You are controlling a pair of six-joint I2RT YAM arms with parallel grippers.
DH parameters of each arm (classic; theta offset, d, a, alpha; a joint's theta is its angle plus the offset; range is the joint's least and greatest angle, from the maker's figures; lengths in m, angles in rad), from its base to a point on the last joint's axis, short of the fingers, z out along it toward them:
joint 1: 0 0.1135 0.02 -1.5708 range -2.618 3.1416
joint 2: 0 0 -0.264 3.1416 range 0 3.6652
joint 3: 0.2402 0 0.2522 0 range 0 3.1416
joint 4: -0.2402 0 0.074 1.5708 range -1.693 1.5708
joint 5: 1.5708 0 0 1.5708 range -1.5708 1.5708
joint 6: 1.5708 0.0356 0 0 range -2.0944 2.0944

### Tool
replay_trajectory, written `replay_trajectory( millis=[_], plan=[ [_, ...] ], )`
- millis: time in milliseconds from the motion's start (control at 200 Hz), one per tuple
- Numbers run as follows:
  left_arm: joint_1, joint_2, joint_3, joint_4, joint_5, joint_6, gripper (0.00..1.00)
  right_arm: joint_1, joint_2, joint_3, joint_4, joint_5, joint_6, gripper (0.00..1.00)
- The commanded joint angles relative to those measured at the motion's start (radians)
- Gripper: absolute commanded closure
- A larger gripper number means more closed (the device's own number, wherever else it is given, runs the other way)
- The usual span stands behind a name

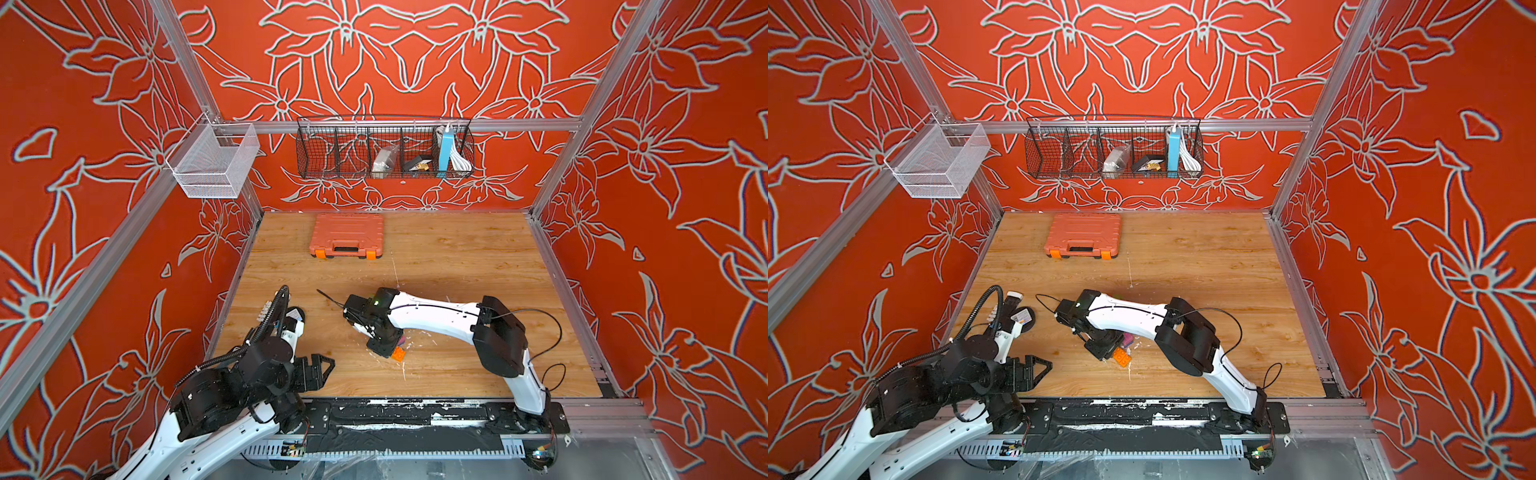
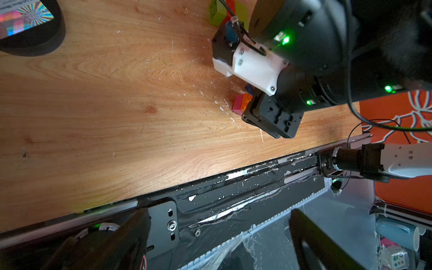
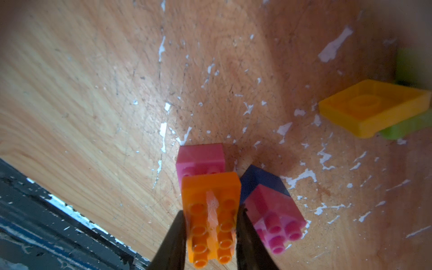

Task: Assemble the letter r with lego
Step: Adjust the lego brick at the center of the board.

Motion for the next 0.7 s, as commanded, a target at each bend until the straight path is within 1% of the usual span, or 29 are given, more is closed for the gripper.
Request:
replay_trajectory(
  millis=[0, 315, 696],
  plan=[
    [0.004, 0.013, -0.01, -0.019, 0.005, 0.009, 0.09, -0.002, 0.013, -0.016, -0.009, 0.026, -0.004, 1.0],
    [0.004, 0.016, -0.013, -0.013, 0.002, 0.009, 0.08, 0.006, -0.005, -0.057, 0.02, 0.027, 0.013, 1.0],
    [0.004, 0.019, -0.015, -0.012, 0.003, 0.009, 0.08, 0.016, -0.022, -0.057, 0.03, 0.044, 0.011, 1.0]
  ],
)
